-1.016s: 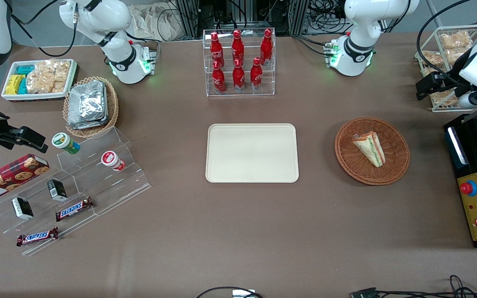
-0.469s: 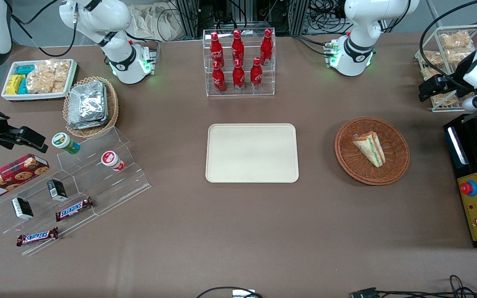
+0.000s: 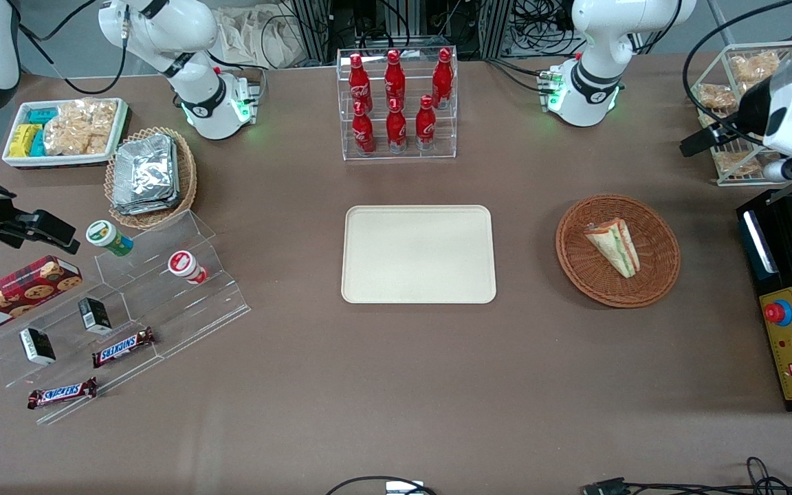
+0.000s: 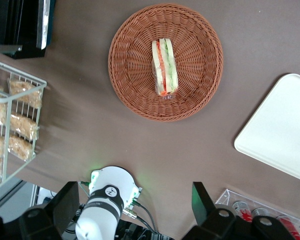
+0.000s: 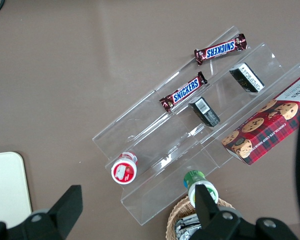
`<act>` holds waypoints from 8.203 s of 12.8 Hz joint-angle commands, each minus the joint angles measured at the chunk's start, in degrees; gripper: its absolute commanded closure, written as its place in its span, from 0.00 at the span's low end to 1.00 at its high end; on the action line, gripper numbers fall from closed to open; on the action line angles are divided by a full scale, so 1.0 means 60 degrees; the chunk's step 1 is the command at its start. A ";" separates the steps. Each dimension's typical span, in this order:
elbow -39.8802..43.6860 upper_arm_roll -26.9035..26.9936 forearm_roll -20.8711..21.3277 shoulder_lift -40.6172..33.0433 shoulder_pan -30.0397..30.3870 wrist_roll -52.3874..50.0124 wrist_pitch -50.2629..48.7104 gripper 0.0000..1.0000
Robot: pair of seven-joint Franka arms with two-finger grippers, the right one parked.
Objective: Place sandwich from basket to tray
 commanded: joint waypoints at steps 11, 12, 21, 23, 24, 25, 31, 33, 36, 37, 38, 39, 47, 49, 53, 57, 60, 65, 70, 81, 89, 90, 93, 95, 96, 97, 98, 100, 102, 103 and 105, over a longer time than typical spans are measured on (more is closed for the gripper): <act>-0.5057 0.0047 0.0471 -0.0529 0.0053 -0.0243 0.5933 0.00; -0.5163 0.0062 0.0531 -0.0077 0.0053 -0.0287 0.6464 0.00; -0.5296 0.0092 0.0546 0.3353 0.0053 -0.0770 0.9442 0.00; -0.5296 0.0106 0.0546 0.3573 0.0053 -0.0887 0.9516 0.00; -0.5296 0.0106 0.0546 0.3676 0.0053 -0.0975 0.9530 0.00; -0.5296 0.0106 0.0546 0.3721 0.0053 -0.0990 0.9530 0.00; -0.5413 0.0106 0.0560 0.3795 0.0009 -0.1121 0.9516 0.96; -0.5428 0.0091 0.0589 0.3736 -0.0006 -0.1152 0.9443 1.00; -0.5370 0.0077 0.0953 0.3124 -0.0020 -0.0977 0.8700 1.00; -0.5311 0.0019 0.1464 0.2657 -0.0064 -0.0976 0.8101 1.00; -0.5224 -0.0069 0.1701 0.2130 -0.0093 -0.0961 0.7486 1.00; -0.5020 -0.0331 0.1703 0.1617 -0.0151 -0.0758 0.6798 1.00; 0.0003 -0.1327 0.0619 0.1084 -0.0240 0.2992 0.1608 1.00; 0.0473 -0.2335 0.0619 0.1186 -0.0240 0.2659 0.1488 1.00; 0.2828 -0.4693 0.0750 0.3115 -0.0254 0.0175 0.0874 1.00; 0.4355 -0.6758 0.1538 0.5269 -0.0284 -0.2786 0.1004 1.00; 0.4198 -0.7306 0.2185 0.6078 -0.0531 -0.3027 0.1384 1.00; 0.0761 -0.7073 0.3080 0.6358 -0.0330 -0.3173 0.4601 1.00; -0.1631 -0.6239 0.3256 0.6489 -0.0328 -0.3188 0.7709 1.00; -0.1868 -0.5900 0.4618 0.7413 -0.0357 -0.3275 0.8534 0.00; -0.1664 -0.5914 0.4545 0.7252 -0.0313 -0.3642 0.8155 0.00; -0.1504 -0.5929 0.4545 0.7165 -0.0284 -0.3613 0.7878 0.00; -0.0962 -0.6017 0.4428 0.6304 -0.0269 -0.3481 0.6577 0.00; -0.0946 -0.6046 0.3439 0.5119 -0.0226 -0.3393 0.6148 0.00; -0.0960 -0.6032 0.2779 0.4402 -0.0124 -0.3161 0.5828 0.00; -0.0960 -0.5974 0.2308 0.3728 -0.0079 -0.2535 0.5288 0.00; -0.0975 -0.5915 0.1840 0.3098 0.0139 -0.1862 0.4905 0.00; -0.1062 -0.5071 0.0945 0.1911 0.0171 -0.0849 0.4260 0.00; -0.1354 -0.4190 0.0548 0.0885 0.0126 0.0177 0.3747 0.00; -0.1486 -0.3606 0.0517 0.0502 -0.0004 0.0689 0.3570 0.00; -0.1808 -0.1822 0.0517 0.0061 -0.0662 0.1963 0.3525 0.00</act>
